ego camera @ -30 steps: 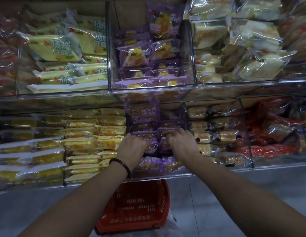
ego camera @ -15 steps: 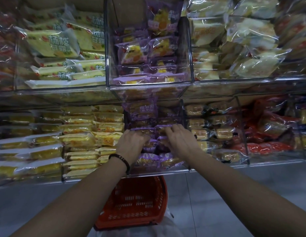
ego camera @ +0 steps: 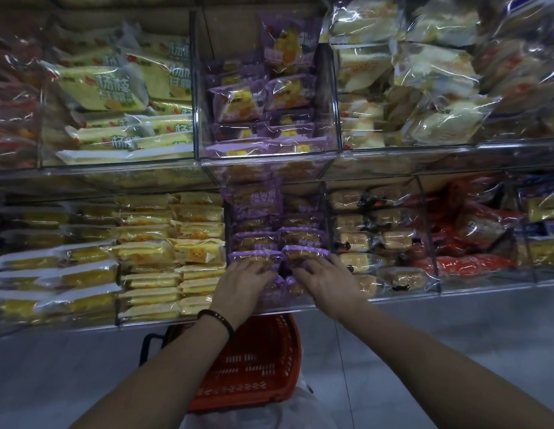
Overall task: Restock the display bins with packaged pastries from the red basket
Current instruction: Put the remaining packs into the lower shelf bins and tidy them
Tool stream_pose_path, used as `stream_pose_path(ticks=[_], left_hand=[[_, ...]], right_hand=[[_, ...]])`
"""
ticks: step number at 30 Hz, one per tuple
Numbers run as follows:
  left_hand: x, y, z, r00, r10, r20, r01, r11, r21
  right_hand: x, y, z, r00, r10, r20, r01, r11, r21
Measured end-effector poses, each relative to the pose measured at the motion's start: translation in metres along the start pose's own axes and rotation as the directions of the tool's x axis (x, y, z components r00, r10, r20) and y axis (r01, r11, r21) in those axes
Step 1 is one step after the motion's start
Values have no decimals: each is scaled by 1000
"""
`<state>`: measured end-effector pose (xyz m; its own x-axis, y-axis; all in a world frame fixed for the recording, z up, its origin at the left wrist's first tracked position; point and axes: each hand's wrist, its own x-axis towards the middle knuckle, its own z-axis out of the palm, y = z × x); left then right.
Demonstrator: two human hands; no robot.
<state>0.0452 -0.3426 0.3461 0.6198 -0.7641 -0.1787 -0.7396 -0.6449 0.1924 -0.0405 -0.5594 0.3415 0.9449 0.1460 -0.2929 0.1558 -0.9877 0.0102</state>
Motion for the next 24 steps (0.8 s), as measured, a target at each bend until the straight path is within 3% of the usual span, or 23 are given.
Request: stream_pose_path(ticks=[4, 7, 13, 16, 21, 24], left_hand=[[3, -2, -5, 998, -33, -44, 33, 999, 7], [1, -8, -2, 999, -37, -16, 37, 999, 2], [10, -6, -4, 999, -34, -35, 34, 999, 13], [14, -6, -2, 998, -52, -32, 53, 998, 23], [11, -3, 1, 997, -79, -27, 79, 997, 7], [5, -6, 2, 994, -91, -56, 87, 994, -62]], right_hand=[[7, 0, 0, 989, 116, -88, -116, 993, 6], [13, 1, -7, 980, 186, -72, -188, 982, -15], [26, -14, -9, 981, 195, 20, -192, 977, -97], [29, -20, 5, 977, 215, -8, -214, 967, -140], [19, -13, 8, 987, 144, -69, -146, 989, -14], [18, -7, -17, 979, 162, -126, -141, 976, 167]])
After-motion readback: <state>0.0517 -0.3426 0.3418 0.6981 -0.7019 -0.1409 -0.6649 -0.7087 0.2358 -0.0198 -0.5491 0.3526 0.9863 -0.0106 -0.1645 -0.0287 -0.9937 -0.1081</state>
